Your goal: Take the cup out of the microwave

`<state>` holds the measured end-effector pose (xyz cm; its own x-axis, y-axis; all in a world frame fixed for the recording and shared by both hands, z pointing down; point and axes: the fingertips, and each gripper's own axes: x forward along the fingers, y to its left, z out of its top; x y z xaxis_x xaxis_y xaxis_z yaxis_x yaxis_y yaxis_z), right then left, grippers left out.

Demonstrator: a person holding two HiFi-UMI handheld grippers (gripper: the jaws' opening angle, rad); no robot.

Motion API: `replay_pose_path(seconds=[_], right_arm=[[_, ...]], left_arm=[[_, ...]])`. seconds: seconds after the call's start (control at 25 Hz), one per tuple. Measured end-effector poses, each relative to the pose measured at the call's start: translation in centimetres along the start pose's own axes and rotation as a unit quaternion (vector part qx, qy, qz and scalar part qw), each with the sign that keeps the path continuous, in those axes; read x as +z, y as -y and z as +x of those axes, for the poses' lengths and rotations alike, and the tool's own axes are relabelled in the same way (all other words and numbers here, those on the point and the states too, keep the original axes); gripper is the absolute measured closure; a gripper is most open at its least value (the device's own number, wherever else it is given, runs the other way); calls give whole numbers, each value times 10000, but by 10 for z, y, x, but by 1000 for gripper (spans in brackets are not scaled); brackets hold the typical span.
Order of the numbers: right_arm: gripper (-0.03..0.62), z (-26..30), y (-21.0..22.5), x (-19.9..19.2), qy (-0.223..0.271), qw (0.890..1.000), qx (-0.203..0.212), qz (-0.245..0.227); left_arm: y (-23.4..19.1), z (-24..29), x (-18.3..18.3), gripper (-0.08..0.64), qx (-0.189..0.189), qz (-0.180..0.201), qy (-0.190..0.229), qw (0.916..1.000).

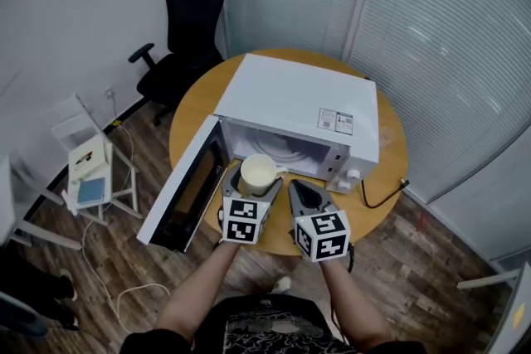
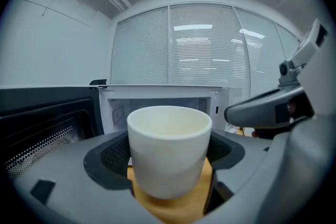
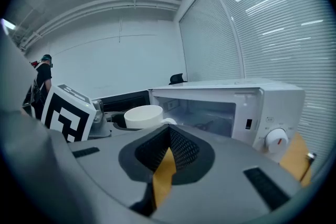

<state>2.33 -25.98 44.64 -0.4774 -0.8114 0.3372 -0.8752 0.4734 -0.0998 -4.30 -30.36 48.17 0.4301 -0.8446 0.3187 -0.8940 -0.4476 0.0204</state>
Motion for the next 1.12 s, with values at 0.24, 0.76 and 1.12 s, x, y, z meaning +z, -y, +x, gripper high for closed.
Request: replay_pose_path(seconds=[0.24, 0.76, 1.12], right_arm=[[577, -15, -17, 4, 132, 9994, -293, 99], [577, -56, -63, -1, 318, 9961, -795, 201], [578, -77, -91, -13, 365, 9946, -955, 159]], left_arm=[[3, -27, 9, 129, -205, 0, 57, 9998], [14, -90, 9, 129, -603, 118, 209, 9979], [17, -120, -3, 129, -738, 99, 232, 9970]])
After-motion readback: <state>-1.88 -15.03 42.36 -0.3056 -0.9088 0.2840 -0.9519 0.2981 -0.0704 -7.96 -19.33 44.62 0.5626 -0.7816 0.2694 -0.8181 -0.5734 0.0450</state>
